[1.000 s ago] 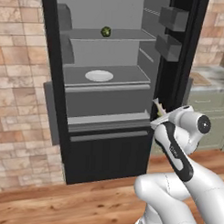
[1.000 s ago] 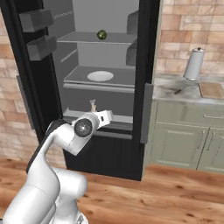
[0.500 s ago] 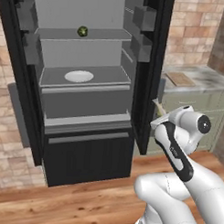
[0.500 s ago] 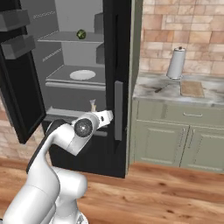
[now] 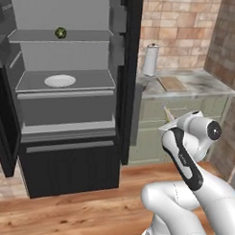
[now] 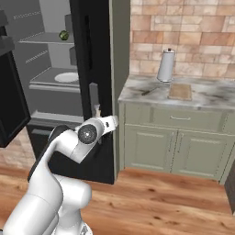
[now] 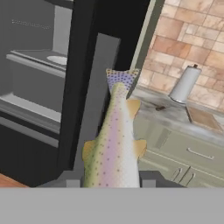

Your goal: Retrieve the fish from the fridge and place it on the cutting board.

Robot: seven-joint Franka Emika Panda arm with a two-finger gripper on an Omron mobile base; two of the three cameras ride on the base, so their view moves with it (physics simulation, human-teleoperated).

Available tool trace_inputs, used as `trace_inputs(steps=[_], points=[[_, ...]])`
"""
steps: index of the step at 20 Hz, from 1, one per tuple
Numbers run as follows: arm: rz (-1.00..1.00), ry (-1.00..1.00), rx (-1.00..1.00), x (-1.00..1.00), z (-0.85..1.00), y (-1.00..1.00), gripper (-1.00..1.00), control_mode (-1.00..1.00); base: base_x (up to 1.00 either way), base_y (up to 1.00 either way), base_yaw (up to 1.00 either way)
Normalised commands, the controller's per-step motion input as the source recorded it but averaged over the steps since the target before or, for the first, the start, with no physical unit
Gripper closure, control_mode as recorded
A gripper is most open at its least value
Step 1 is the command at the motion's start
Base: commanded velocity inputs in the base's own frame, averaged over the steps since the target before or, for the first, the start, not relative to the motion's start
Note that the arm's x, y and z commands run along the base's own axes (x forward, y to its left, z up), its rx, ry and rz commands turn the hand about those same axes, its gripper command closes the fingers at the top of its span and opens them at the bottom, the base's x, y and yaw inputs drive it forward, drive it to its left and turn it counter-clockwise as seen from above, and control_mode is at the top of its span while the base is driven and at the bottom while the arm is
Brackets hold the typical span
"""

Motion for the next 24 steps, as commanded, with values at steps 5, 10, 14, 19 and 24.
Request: trace_inputs(steps=[5, 10, 14, 19, 24], points=[[0.00, 0.00, 0.00, 0.00, 0.00, 0.00, 1.00, 1.00, 0.00, -0.62, 0.00], [0.00, 0.00, 0.00, 0.00, 0.00, 0.00, 1.00, 1.00, 0.00, -0.56, 0.00], [0.00, 0.00, 0.00, 0.00, 0.00, 0.00, 1.00, 1.00, 0.08, -0.43, 0.00], [0.00, 0.00, 0.00, 0.00, 0.00, 0.00, 1.00, 1.00, 0.14, -0.36, 0.00], [0.00, 0.00, 0.00, 0.00, 0.00, 0.00, 1.00, 1.00, 0.32, -0.29, 0.00]])
